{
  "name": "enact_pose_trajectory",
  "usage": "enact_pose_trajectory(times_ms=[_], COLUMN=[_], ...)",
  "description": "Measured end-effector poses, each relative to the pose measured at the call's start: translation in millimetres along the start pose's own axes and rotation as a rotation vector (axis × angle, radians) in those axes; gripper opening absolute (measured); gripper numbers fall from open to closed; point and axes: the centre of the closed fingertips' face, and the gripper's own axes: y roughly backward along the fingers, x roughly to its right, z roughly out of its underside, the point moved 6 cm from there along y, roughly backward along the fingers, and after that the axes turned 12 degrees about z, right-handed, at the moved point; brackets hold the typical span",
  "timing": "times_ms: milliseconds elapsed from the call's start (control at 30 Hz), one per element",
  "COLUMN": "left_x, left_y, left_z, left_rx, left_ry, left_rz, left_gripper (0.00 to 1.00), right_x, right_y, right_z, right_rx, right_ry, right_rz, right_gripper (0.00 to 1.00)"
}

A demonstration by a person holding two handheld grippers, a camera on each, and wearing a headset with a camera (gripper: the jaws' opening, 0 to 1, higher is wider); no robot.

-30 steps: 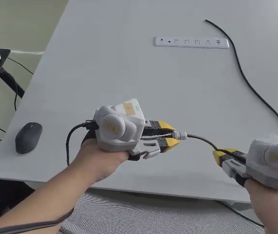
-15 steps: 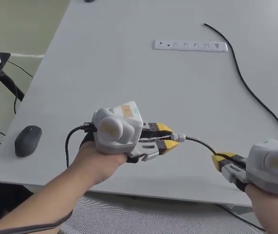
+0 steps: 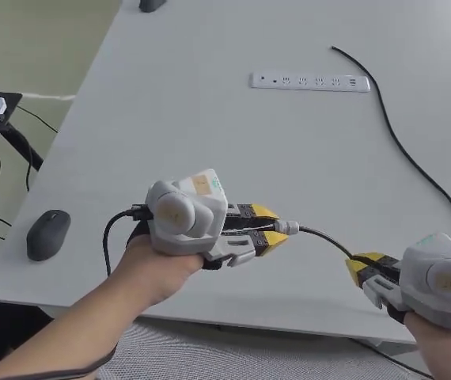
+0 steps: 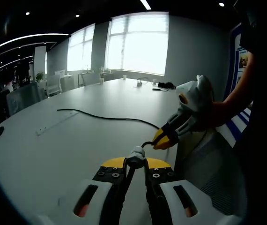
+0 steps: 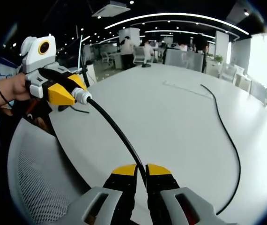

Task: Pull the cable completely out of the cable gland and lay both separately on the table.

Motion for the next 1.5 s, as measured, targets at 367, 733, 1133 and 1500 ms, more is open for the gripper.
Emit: enact_pose_trajectory(times_ms=[367,733,1133,1500], left_x=[3.0,5.2,6.2,8.2], left_y=[0.1,0.1,1.0,1.3], left_z=[-0.5,1.2,1.8,4.1], left_rx=[0.011,0.005,0.003,-0.010], left_ry=[0.005,0.010,0.013,0.010], left_rz=[0.009,0.018,0.025,0.027], left_gripper=[0.15,0.15,0.15,0.15], right_x=[-10.4,-28.3,-45.2,-59.7], right_y=[8.2,16.0,15.8,14.9], right_z=[-13.0,-41.3,-59.5,-69.6], right_rx=[0.028,0.087,0.117,0.154], right_ry=[0.046,0.301,0.440,0.554], right_rz=[-0.008,-0.038,-0.103,-0.138], right_gripper=[0.12,0.17,0.17,0.11])
